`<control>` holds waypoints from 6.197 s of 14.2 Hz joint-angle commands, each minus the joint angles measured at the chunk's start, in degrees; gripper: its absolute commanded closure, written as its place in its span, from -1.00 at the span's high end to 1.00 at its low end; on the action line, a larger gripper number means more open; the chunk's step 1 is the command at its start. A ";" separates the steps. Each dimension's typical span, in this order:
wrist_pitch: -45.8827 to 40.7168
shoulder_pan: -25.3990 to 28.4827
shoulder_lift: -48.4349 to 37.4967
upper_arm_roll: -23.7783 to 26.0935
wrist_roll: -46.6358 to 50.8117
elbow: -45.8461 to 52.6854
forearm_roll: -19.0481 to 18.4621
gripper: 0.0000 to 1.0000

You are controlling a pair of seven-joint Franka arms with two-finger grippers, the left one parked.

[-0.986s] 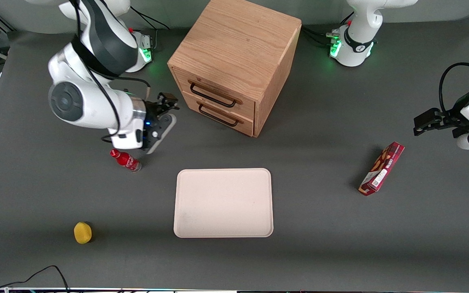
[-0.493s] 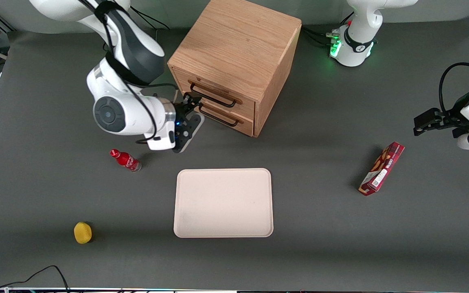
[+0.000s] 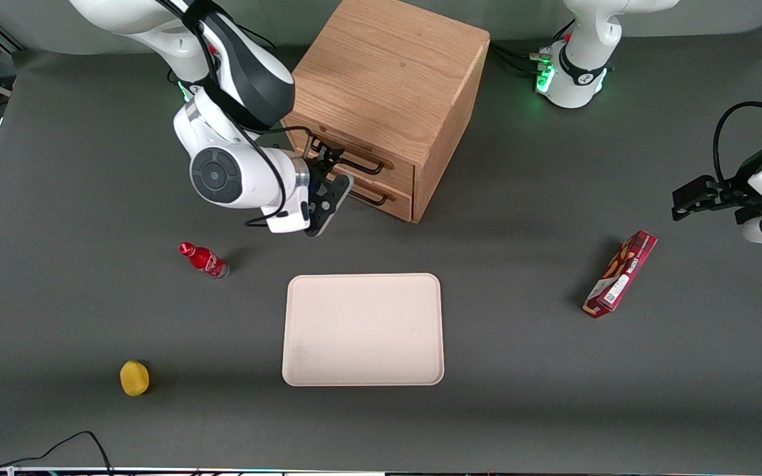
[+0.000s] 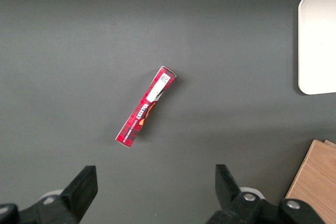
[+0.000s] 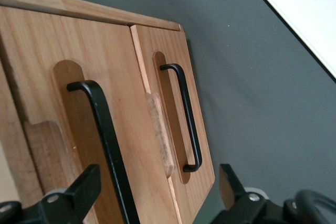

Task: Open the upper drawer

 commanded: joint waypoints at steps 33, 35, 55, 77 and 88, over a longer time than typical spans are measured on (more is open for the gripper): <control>14.03 1.21 -2.62 1.55 1.06 -10.55 -2.65 1.00; 14.46 1.04 -2.54 1.55 0.53 -10.55 -3.35 1.00; 12.53 -3.27 4.84 0.50 -5.89 -0.37 -10.20 1.00; 5.86 -3.36 15.21 -6.27 -12.48 15.01 -14.25 1.00; 3.48 -3.54 18.91 -8.29 -14.85 20.56 -16.45 1.00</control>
